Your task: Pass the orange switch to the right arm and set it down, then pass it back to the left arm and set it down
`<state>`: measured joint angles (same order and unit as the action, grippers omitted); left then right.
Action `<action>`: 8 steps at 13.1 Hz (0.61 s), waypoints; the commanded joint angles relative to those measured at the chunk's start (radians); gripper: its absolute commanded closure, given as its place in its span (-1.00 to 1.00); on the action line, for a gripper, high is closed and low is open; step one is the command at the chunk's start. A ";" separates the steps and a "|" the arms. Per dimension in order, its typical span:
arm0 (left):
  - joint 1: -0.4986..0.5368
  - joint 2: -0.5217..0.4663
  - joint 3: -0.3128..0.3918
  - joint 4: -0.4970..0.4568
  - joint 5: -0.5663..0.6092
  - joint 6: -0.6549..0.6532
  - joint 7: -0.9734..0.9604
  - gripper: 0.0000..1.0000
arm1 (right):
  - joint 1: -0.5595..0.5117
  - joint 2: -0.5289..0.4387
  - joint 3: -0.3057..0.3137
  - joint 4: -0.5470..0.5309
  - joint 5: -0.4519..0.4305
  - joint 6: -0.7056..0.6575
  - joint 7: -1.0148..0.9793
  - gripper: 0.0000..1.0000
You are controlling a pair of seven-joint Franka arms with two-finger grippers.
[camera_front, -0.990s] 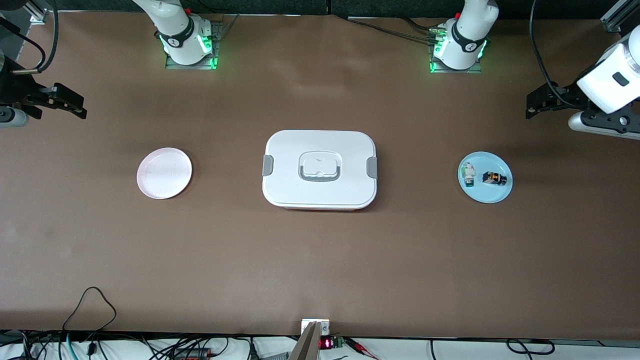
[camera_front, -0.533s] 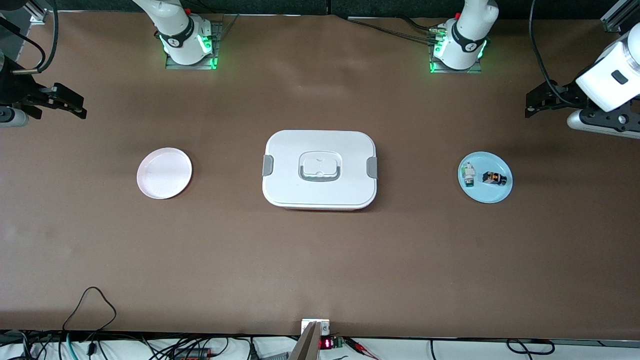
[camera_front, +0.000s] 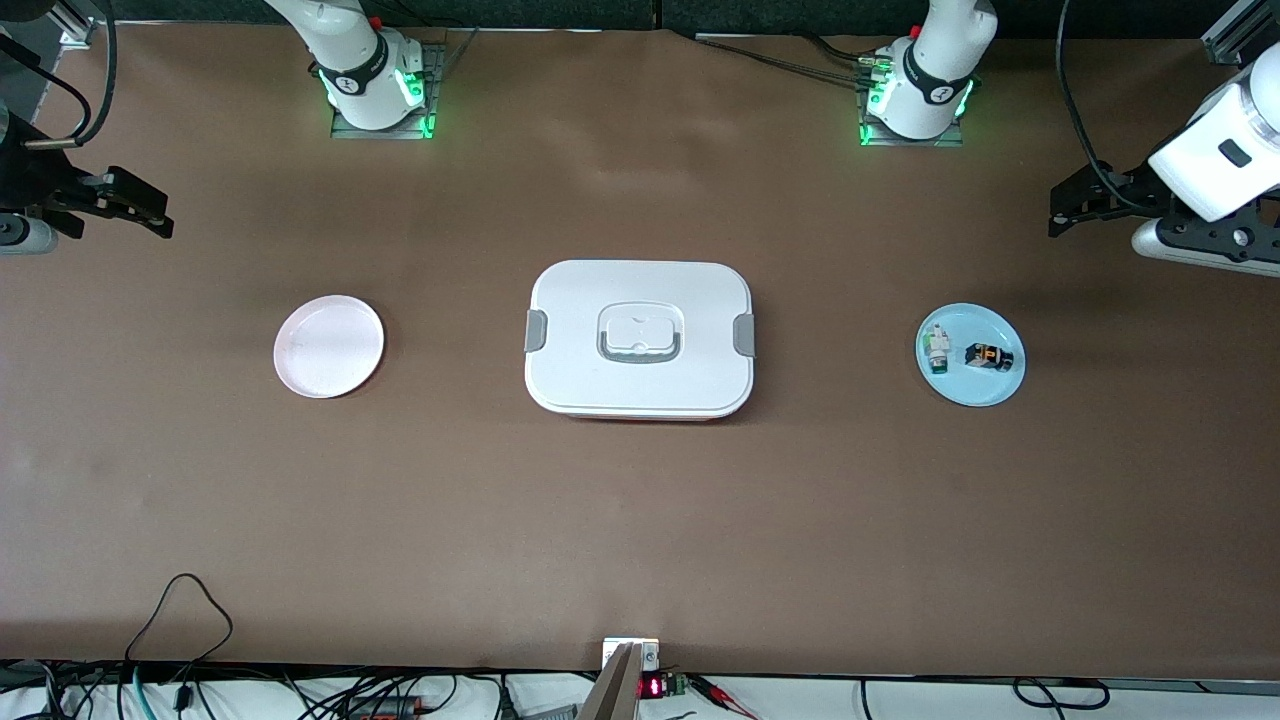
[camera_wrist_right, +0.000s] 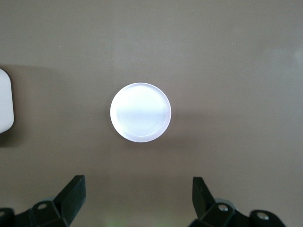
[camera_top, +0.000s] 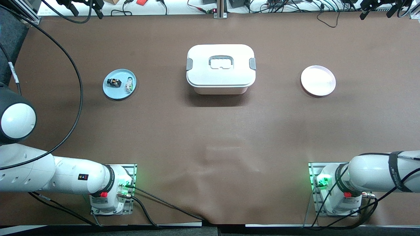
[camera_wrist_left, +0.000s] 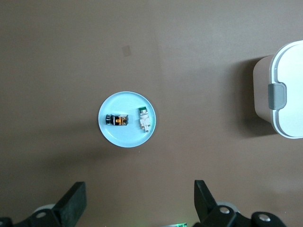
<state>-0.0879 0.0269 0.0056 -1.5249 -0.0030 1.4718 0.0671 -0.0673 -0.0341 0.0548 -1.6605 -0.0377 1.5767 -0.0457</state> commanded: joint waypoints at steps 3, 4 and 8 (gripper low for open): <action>0.068 -0.033 -0.050 -0.040 -0.002 0.021 0.016 -1.00 | -0.003 0.006 0.000 0.016 -0.008 -0.007 -0.013 -1.00; 0.097 -0.033 -0.077 -0.040 -0.002 0.019 0.016 -1.00 | -0.005 0.008 0.000 0.016 -0.008 -0.007 -0.013 -1.00; 0.091 -0.033 -0.076 -0.038 -0.002 0.018 0.000 -1.00 | -0.005 0.008 0.000 0.016 -0.008 -0.006 -0.013 -1.00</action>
